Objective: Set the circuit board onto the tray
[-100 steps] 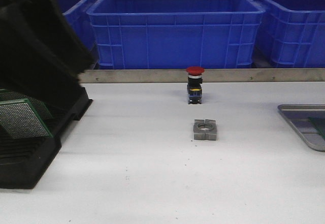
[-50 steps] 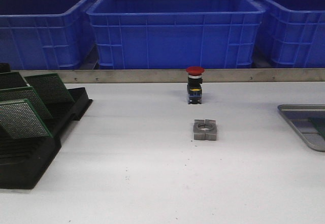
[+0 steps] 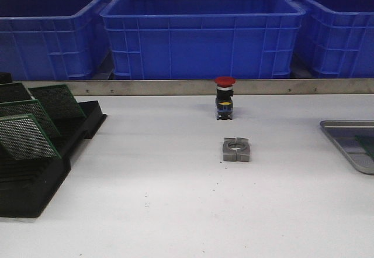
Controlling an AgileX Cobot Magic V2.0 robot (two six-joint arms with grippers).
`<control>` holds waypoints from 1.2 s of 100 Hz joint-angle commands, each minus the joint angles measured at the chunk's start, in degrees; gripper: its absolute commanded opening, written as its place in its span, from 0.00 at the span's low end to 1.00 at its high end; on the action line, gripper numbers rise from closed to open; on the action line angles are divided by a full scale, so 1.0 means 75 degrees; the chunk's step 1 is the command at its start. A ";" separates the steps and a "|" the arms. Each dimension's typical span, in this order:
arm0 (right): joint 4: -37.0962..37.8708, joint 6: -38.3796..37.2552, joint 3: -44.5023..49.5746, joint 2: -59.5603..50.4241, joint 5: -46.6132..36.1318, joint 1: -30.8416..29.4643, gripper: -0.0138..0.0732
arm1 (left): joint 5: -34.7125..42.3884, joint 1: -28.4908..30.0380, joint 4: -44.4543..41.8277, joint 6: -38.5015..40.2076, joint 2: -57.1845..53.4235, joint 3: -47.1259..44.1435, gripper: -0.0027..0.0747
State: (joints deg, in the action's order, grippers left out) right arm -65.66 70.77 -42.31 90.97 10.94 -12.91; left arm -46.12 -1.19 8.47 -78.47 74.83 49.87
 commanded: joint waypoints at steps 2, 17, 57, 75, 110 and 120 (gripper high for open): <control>-0.0019 0.0015 -0.0168 -0.0289 -0.0131 -0.0033 0.73 | 0.0811 0.0024 0.0068 0.0099 0.0210 0.0176 0.65; -0.0019 0.0015 -0.0168 -0.0289 -0.0131 -0.0033 0.73 | 0.1292 0.0024 0.0068 0.0099 0.0768 0.0176 0.65; -0.0019 0.0015 -0.0168 -0.0289 -0.0116 -0.0033 0.73 | 0.2138 0.0024 0.0068 0.0099 0.1637 0.0176 0.45; -0.0019 0.0015 -0.0168 -0.0289 -0.0116 -0.0033 0.73 | 0.2150 0.0024 0.0068 0.0099 0.1637 0.0176 0.11; -0.0019 0.0015 -0.0168 -0.0289 -0.0124 -0.0033 0.73 | 0.1857 0.0008 0.0068 0.0099 0.1366 0.0205 0.01; -0.0019 0.0015 -0.0168 -0.0289 -0.0117 -0.0033 0.73 | 0.1577 0.0008 0.0053 0.0099 0.1166 0.0203 0.01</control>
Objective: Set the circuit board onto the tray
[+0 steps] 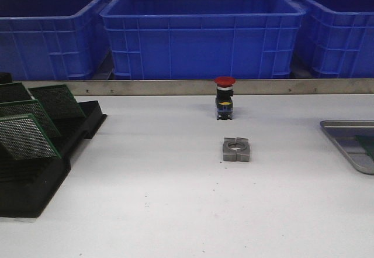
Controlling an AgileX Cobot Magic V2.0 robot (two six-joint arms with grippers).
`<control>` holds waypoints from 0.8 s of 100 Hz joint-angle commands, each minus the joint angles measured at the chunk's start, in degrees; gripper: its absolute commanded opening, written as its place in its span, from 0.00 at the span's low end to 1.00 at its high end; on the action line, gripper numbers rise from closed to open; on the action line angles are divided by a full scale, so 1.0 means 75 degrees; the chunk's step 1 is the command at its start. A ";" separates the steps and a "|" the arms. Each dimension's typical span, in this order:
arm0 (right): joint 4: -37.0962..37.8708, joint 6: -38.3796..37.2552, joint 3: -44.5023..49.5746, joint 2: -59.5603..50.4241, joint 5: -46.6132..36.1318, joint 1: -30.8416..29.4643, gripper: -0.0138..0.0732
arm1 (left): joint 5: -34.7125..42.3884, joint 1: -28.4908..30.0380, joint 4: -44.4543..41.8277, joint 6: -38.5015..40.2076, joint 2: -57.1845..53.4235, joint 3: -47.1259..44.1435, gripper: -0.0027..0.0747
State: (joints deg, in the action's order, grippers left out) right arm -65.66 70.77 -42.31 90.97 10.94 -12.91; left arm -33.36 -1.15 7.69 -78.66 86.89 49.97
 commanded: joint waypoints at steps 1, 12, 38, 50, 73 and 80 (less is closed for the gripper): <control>-0.0019 0.0015 -0.0168 -0.0289 -0.0109 -0.0033 0.73 | -0.0154 0.0003 0.0158 0.0125 -0.0481 0.0188 0.01; -0.0019 0.0015 -0.0168 -0.0289 -0.0082 -0.0033 0.73 | -0.0445 0.0003 0.0158 0.0125 -0.0772 0.0188 0.01; -0.0019 0.0015 -0.0168 -0.0289 0.0163 -0.0033 0.73 | -0.2005 0.0003 0.0172 0.0125 -0.1611 0.0188 0.01; -0.0019 0.0021 -0.0168 -0.0289 0.0346 -0.0033 0.73 | -0.2972 -0.0046 0.0481 0.0125 -0.1817 0.0188 0.01; -0.0019 0.0450 -0.0222 -0.0289 0.1614 0.0269 0.73 | -0.3812 -0.0680 0.2854 0.0125 -0.1848 0.0188 0.01; -0.0019 0.0682 -0.0261 -0.0289 0.1917 0.0447 0.73 | -0.3705 -0.1047 0.3444 0.0125 -0.1848 0.0188 0.01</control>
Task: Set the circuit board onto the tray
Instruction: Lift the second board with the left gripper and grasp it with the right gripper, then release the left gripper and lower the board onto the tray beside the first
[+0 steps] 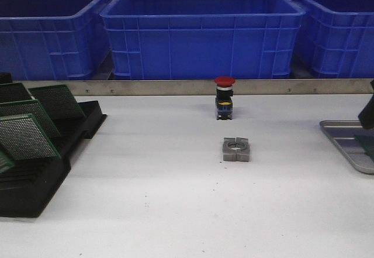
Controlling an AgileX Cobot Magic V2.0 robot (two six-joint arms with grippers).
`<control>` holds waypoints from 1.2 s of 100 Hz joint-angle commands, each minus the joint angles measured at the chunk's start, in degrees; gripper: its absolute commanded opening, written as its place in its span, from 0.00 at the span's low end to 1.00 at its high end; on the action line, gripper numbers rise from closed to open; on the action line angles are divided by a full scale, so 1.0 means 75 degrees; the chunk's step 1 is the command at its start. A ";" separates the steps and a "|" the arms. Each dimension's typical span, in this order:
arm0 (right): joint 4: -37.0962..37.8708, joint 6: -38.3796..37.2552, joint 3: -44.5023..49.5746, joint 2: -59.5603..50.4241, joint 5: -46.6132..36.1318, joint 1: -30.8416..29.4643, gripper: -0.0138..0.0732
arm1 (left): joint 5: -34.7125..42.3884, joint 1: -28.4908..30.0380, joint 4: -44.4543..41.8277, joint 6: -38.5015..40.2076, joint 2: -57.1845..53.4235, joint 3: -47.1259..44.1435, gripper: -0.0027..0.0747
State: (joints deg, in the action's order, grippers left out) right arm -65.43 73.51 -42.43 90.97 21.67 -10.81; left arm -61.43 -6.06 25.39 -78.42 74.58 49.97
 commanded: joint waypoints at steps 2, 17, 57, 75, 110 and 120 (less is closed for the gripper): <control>-0.0049 0.0389 -0.0245 -0.0289 0.0576 0.0231 0.73 | 0.0092 -0.0468 0.1189 0.0093 -0.0206 0.0188 0.01; -0.0069 0.0911 -0.0332 -0.0289 0.1539 0.0788 0.73 | 0.0784 -0.1351 0.2185 0.0079 -0.0192 0.0188 0.01; -0.0390 0.3480 -0.0459 -0.0289 0.4647 0.2533 0.66 | 0.2884 -0.3247 0.4234 0.0029 -0.0006 0.0188 0.01; -0.0808 0.4144 -0.0459 -0.0289 0.4998 0.3231 0.65 | 0.2697 -0.3587 0.4892 0.0029 0.0421 0.0188 0.01; -0.1961 0.4384 -0.0459 -0.0289 0.5422 0.3757 0.63 | 0.2370 -0.3681 0.5290 0.0029 0.0576 0.0188 0.01; -0.2317 0.4384 -0.0459 -0.0289 0.5822 0.3757 0.56 | 0.2370 -0.3681 0.5296 0.0029 0.0576 0.0188 0.01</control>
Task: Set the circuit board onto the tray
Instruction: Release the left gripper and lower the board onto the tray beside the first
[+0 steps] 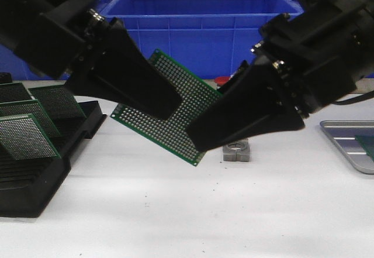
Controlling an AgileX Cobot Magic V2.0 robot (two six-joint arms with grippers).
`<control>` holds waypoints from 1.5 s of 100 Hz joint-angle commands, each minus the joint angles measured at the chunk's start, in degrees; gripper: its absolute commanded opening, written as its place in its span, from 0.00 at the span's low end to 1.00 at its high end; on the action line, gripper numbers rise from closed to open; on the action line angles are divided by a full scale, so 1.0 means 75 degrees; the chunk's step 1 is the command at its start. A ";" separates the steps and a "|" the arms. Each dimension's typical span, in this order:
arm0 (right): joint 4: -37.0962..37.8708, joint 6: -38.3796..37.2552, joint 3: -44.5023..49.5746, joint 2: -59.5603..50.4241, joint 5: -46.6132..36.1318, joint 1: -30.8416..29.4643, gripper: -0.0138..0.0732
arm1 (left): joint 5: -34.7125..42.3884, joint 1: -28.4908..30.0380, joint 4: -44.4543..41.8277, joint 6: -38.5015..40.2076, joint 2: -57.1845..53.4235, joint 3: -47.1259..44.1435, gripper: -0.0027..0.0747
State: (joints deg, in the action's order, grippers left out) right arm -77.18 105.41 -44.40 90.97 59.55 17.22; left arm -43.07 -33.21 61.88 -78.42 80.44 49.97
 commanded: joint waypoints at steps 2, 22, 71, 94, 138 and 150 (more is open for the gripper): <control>-0.0775 0.0131 -0.0196 -0.0289 0.0827 0.0020 0.53 | -0.0077 -0.0061 0.0443 0.0029 -0.0205 0.0188 0.01; -0.0785 0.0131 -0.0196 -0.0289 0.0866 0.0020 0.22 | -0.0077 -0.0061 0.0494 0.0029 -0.0205 0.0188 0.01; -0.0757 0.0057 -0.0196 -0.0289 0.0860 0.0020 0.08 | -0.0125 -0.0061 0.0494 0.0029 -0.0205 0.0188 0.43; -0.0107 -0.1464 -0.0196 -0.0289 0.0341 -0.0328 0.08 | -0.0156 -0.0061 0.0494 0.0029 -0.0205 0.0188 0.52; 0.1060 -0.3547 -0.0196 -0.0289 -0.0224 -0.2966 0.08 | -0.0005 -0.0061 0.0494 0.0029 -0.0205 0.0188 0.51; 0.1060 -0.4091 -0.0196 -0.0289 -0.1325 -0.3853 0.08 | -0.0005 -0.0061 0.0494 0.0029 -0.0205 0.0188 0.51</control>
State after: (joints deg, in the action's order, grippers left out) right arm -67.23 77.73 -44.40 90.97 52.91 -7.35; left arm -42.79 -33.21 62.48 -78.42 80.59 49.97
